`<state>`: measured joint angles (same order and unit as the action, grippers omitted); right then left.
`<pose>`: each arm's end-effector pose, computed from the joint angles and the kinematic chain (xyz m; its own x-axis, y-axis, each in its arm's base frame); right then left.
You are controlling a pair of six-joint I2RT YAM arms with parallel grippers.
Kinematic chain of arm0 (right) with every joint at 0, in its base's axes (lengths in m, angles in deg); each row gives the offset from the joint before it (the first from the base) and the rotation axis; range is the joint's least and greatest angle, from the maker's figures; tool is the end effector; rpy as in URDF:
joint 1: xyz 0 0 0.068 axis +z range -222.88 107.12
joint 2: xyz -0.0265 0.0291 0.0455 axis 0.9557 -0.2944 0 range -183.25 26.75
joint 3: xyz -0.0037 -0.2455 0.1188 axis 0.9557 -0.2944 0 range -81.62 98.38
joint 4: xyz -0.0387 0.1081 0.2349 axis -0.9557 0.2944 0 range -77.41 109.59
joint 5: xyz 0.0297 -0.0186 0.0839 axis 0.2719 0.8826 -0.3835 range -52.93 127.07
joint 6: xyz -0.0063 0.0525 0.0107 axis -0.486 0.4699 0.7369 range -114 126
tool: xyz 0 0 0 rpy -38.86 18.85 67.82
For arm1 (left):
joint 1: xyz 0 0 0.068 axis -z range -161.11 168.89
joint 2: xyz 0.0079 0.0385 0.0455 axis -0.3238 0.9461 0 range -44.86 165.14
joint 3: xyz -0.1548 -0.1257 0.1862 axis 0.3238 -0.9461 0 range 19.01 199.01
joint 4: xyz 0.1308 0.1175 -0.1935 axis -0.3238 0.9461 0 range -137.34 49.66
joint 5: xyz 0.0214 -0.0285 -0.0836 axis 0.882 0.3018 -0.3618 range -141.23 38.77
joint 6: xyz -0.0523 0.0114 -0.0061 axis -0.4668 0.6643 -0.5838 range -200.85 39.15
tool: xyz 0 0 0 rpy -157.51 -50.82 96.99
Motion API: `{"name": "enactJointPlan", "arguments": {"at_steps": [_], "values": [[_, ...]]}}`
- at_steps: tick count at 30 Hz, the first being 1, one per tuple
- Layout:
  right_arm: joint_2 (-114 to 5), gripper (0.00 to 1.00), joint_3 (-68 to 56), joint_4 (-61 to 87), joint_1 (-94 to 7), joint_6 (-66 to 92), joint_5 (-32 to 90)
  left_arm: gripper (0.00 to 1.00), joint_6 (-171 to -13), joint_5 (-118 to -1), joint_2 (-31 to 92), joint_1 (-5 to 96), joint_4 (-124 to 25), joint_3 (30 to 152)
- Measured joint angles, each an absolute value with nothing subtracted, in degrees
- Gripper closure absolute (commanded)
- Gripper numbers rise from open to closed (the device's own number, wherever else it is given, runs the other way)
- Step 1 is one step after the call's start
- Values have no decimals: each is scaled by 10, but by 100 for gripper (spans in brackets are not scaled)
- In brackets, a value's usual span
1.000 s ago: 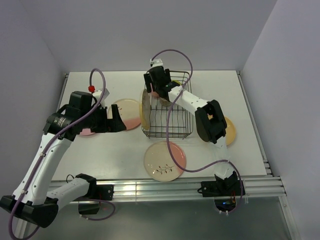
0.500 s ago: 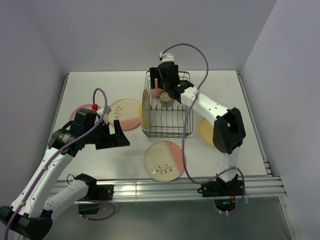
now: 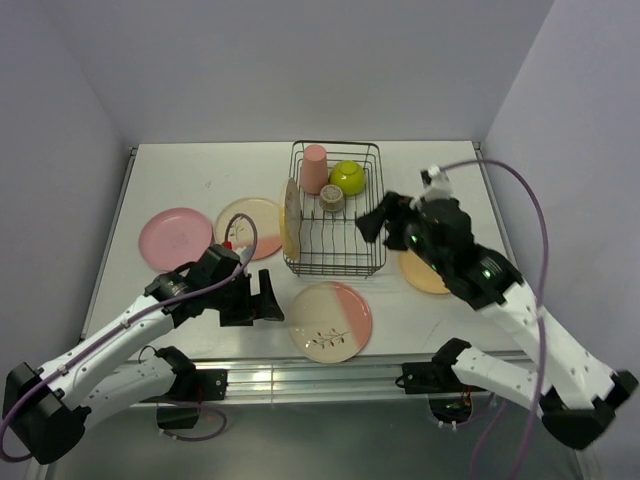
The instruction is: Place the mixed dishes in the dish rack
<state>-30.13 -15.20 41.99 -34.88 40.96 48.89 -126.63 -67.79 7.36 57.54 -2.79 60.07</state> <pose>0.1698 0.1235 0.3973 -0.4777 0.3384 -0.8107 -0.2160 0.8493 0.4817 0.1272 -0.1147 0.2444 -0.9689 -0.1047 -0.2241 0.0425 0.8219 -0.5680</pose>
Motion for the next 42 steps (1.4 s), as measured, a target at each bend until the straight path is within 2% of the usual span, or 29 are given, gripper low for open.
{"name": "enactJointPlan", "arguments": {"at_steps": [4,8,17,19,27,30,32,37,39,42], "values": [[-148,17,-258,483,-349,456,454,1,-1303,-678,76,600,-101,548],[-63,18,-270,541,-349,490,437,1,-1334,-670,105,643,-159,515],[-42,19,-269,607,-349,524,408,1,-1363,-620,253,674,-268,508],[-37,19,-269,615,-349,527,405,4,-1373,-622,282,674,-283,516],[-31,19,-274,633,-349,528,401,30,-1398,-662,371,678,-390,540],[-27,20,-289,633,-349,533,389,59,-1411,-682,398,682,-434,536],[-26,20,-298,635,-349,536,384,69,-1426,-691,409,684,-464,521],[-19,20,-307,643,-349,548,383,85,-1461,-692,387,685,-505,471],[-18,21,-314,645,-349,555,382,100,-1477,-691,373,685,-517,453],[-22,21,-330,645,-349,562,377,100,-1496,-689,363,685,-533,437]]}}
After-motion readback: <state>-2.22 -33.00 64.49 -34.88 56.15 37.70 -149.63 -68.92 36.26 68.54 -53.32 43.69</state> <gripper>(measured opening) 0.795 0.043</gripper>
